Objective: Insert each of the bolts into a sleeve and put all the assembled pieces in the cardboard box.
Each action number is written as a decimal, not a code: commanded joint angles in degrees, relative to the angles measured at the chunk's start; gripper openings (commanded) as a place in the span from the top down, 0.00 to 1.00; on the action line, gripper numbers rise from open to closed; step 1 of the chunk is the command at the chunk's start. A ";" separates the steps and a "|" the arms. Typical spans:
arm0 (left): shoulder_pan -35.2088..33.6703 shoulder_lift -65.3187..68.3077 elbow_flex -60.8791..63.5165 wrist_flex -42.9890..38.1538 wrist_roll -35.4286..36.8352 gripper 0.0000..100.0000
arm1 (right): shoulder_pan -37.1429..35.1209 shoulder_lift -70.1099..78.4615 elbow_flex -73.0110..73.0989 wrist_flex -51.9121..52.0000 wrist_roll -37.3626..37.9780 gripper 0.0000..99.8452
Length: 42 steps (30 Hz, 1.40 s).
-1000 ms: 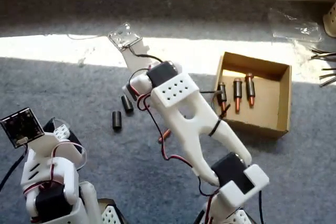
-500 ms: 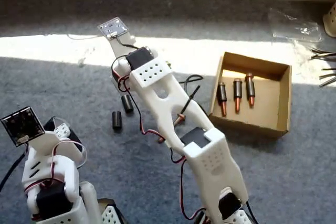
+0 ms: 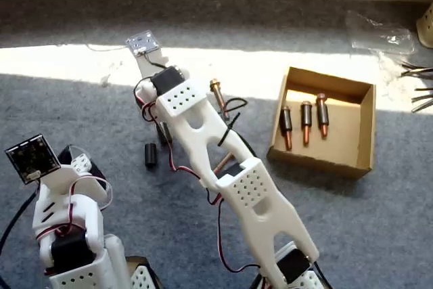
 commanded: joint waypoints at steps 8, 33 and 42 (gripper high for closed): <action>-0.48 -0.31 -0.31 -1.49 -1.23 0.99 | -1.45 0.57 -2.42 0.57 -7.91 0.84; -0.48 -0.31 -0.22 -1.49 -1.23 0.99 | -3.82 6.20 -2.86 2.42 -12.31 0.84; -0.48 -0.31 -0.13 -1.58 -1.23 0.99 | -3.56 6.20 -2.86 2.24 -11.96 0.84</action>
